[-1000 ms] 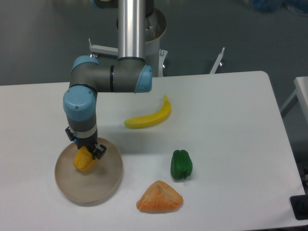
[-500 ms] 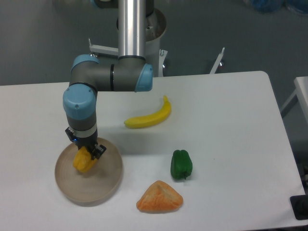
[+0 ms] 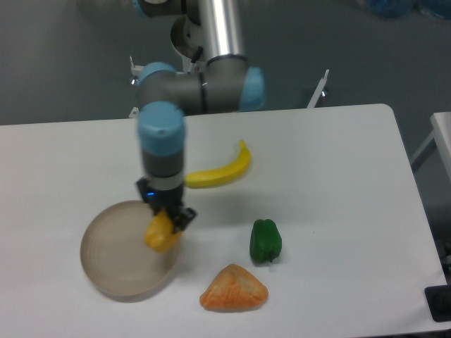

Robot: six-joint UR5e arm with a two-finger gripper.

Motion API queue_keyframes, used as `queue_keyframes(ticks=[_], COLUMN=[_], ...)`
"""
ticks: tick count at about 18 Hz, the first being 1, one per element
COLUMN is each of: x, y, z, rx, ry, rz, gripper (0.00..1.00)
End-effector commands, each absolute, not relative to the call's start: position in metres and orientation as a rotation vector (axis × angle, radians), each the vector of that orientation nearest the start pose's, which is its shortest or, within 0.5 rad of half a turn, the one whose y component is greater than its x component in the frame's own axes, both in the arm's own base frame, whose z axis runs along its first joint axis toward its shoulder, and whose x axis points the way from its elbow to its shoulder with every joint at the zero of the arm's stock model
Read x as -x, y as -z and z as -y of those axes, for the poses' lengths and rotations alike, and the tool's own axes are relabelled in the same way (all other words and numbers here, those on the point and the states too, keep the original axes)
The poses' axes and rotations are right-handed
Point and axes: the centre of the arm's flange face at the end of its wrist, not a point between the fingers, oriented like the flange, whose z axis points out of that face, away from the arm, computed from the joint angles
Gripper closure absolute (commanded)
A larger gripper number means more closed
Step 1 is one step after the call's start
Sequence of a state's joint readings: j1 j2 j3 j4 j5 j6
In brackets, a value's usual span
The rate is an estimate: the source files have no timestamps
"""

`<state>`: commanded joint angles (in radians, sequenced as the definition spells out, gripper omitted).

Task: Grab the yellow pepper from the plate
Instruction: 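Lift the yellow pepper off the plate and carry it toward the green pepper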

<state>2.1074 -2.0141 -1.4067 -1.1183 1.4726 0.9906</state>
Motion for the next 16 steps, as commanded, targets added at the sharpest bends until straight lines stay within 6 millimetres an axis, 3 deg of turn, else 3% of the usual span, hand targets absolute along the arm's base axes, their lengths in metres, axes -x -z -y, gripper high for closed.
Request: queue_keyframes(ticks=[2, 6, 16], x=[0.252, 0.283, 0.295], y=[-0.365, -0.372, -0.378], z=[-0.642, -0.632, -0.643], rx=[2.859, 2.847, 2.831], ry=[-0.099, -0.13, -0.157], rz=[-0.695, -0.721, -0.721], gripper=[0.52, 0.52, 0.52])
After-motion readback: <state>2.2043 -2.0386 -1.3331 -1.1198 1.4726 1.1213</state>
